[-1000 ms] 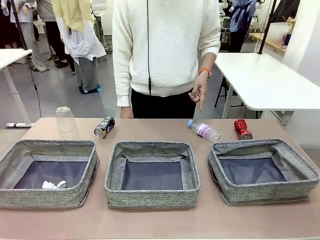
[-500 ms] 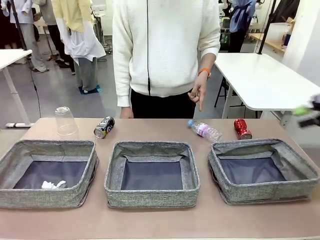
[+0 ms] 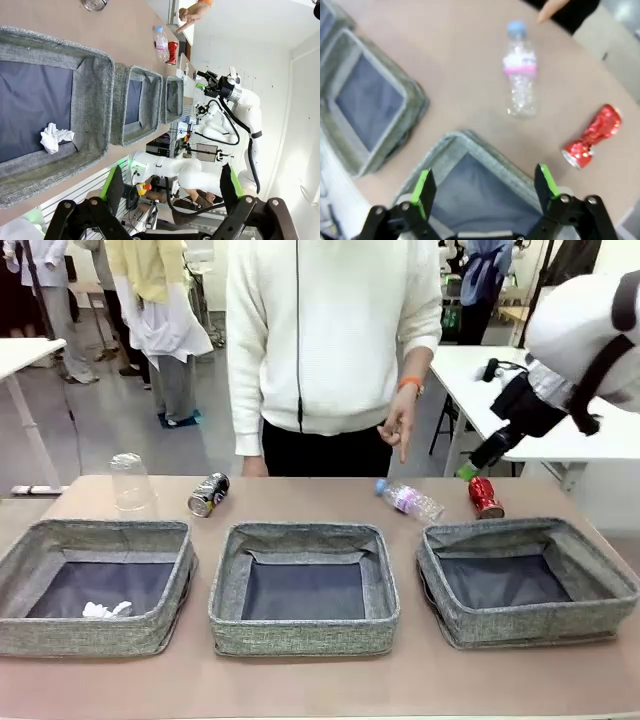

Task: Sort the waste into the appropriate baskets.
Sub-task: Pick up the waste item pointed out by the person.

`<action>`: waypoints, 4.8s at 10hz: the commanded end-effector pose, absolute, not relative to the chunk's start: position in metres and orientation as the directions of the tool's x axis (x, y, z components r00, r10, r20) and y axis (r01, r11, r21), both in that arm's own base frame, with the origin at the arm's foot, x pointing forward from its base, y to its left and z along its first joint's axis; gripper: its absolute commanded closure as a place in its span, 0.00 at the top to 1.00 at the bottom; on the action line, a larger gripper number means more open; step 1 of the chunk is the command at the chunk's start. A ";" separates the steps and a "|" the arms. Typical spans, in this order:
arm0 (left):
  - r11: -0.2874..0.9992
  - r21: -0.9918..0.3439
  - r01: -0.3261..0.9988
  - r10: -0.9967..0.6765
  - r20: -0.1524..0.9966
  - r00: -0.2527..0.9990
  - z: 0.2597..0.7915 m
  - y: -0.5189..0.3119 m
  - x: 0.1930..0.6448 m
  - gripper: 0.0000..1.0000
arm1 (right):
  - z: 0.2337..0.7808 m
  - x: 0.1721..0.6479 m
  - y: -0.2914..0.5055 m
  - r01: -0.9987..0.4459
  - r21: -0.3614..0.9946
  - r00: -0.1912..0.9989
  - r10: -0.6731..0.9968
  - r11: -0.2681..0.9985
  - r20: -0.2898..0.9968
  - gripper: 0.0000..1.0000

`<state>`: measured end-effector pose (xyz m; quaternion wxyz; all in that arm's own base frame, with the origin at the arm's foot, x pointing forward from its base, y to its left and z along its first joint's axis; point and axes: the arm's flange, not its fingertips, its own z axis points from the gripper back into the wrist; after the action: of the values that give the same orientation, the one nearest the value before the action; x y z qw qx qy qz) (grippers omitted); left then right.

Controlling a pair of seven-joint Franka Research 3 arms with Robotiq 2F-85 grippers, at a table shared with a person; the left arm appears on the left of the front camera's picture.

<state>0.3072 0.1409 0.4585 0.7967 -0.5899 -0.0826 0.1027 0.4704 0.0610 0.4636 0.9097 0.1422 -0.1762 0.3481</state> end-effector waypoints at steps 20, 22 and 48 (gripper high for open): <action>0.272 -0.961 -0.045 0.259 0.028 0.965 0.460 0.142 0.307 1.00 | 0.313 0.599 0.145 -0.668 -0.027 0.680 0.625 0.743 0.384 1.00; 0.272 -0.961 -0.045 0.259 0.028 0.965 0.460 0.142 0.307 1.00 | 0.314 0.600 0.145 -0.662 -0.019 0.689 0.618 0.750 0.378 0.40; 0.272 -0.961 -0.045 0.259 0.028 0.965 0.460 0.142 0.307 1.00 | 0.527 0.401 0.239 0.019 0.197 0.991 -0.045 0.980 0.127 0.35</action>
<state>0.3066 0.1410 0.4589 0.7970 -0.5893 -0.0827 0.1030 0.3848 0.2046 0.4970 0.9901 0.1166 -0.0729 0.0267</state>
